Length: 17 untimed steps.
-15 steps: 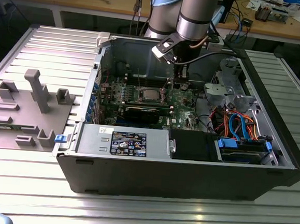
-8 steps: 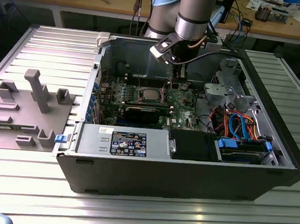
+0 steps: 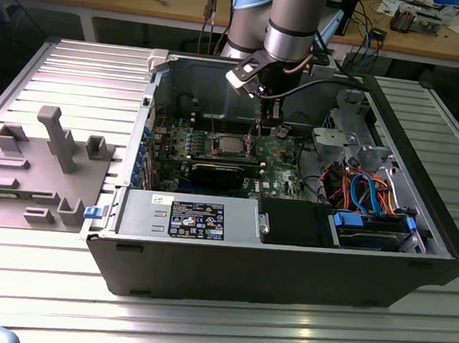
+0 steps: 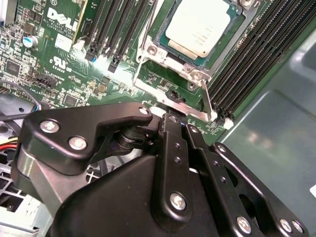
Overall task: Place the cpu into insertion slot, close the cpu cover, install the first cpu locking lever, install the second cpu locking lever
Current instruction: 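Close the cpu cover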
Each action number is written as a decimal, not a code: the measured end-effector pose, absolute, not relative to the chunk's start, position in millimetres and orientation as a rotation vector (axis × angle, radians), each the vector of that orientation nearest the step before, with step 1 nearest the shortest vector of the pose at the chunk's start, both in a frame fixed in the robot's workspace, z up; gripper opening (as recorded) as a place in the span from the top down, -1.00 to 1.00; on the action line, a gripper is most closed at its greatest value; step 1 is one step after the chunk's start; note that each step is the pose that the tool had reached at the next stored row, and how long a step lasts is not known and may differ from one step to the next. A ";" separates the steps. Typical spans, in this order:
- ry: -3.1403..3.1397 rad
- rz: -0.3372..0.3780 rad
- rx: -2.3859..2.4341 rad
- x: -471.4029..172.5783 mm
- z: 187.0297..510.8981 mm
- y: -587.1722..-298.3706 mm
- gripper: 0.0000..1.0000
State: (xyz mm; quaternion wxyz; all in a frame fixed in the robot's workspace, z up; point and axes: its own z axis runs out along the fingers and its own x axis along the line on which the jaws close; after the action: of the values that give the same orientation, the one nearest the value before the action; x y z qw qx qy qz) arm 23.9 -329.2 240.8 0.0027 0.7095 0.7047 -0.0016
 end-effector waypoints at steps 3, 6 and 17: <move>2.210 -0.005 2.225 22.3 240.5 -329.2 0.79; 2.210 -0.005 2.225 20.8 240.3 -329.2 0.79; 2.210 -0.005 2.225 13.4 239.6 -329.3 0.79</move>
State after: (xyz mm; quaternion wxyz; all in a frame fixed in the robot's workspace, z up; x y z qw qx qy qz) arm 13.4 -329.3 239.6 0.0027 0.7095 0.7047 -0.0016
